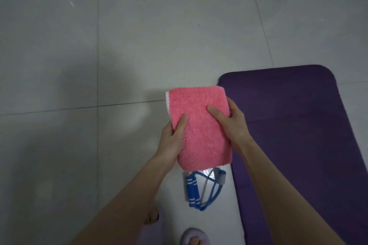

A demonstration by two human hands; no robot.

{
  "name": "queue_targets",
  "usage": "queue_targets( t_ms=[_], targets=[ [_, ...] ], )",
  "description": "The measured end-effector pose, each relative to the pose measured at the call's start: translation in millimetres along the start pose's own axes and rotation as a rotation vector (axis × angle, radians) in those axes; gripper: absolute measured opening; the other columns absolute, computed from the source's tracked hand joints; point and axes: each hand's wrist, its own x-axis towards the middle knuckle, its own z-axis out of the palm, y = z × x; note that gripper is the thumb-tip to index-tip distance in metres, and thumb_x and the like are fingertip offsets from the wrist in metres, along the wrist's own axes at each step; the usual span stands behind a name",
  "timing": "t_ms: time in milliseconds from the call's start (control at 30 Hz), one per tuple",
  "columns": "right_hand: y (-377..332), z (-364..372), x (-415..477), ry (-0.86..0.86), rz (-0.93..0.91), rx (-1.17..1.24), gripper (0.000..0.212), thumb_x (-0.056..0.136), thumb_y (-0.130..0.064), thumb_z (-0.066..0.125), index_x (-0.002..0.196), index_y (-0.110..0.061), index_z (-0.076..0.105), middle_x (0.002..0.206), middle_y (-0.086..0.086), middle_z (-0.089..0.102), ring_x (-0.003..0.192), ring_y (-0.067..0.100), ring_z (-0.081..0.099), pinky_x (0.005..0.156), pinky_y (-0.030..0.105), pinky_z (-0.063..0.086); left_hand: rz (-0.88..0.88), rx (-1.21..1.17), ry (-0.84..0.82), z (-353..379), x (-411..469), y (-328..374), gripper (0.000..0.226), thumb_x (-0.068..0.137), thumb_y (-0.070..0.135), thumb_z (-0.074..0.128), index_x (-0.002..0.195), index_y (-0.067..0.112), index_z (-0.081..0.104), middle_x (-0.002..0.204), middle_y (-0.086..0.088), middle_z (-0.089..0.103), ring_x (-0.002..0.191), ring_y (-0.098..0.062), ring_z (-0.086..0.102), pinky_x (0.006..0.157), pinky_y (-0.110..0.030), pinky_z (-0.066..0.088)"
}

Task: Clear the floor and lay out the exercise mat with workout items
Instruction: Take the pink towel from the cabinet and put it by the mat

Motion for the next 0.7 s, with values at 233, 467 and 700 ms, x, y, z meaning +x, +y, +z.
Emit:
queue_targets(
  t_ms=[233, 467, 700],
  targets=[
    [102, -4, 113, 0.042, -0.063, -0.021, 0.052, 0.077, -0.03, 0.076, 0.125, -0.024, 0.055, 0.104, -0.011, 0.065, 0.08, -0.003, 0.067, 0.059, 0.012, 0.052, 0.079, 0.075, -0.065, 2, 131, -75, 0.026, 0.089, 0.047, 0.052, 0.105, 0.029, 0.061, 0.103, 0.002, 0.07, 0.09, -0.016, 0.069, 0.073, -0.032, 0.057],
    [157, -12, 175, 0.053, -0.125, -0.079, 0.051, 0.078, -0.031, 0.075, 0.124, -0.023, 0.055, 0.104, -0.013, 0.063, 0.079, -0.005, 0.065, 0.057, 0.009, 0.05, 0.225, 0.229, -0.092, 7, 200, -114, 0.023, 0.097, 0.038, 0.042, 0.111, 0.026, 0.056, 0.093, 0.015, 0.063, 0.07, 0.01, 0.064, 0.055, -0.009, 0.049],
    [168, -14, 188, 0.102, -0.208, -0.157, 0.051, 0.08, -0.029, 0.073, 0.126, -0.02, 0.053, 0.101, -0.019, 0.059, 0.081, -0.012, 0.059, 0.06, 0.003, 0.046, 0.33, 0.429, 0.03, 17, 211, -119, 0.031, 0.098, 0.041, 0.039, 0.091, 0.02, 0.061, 0.077, 0.004, 0.065, 0.065, -0.008, 0.062, 0.051, -0.015, 0.049]
  ],
)
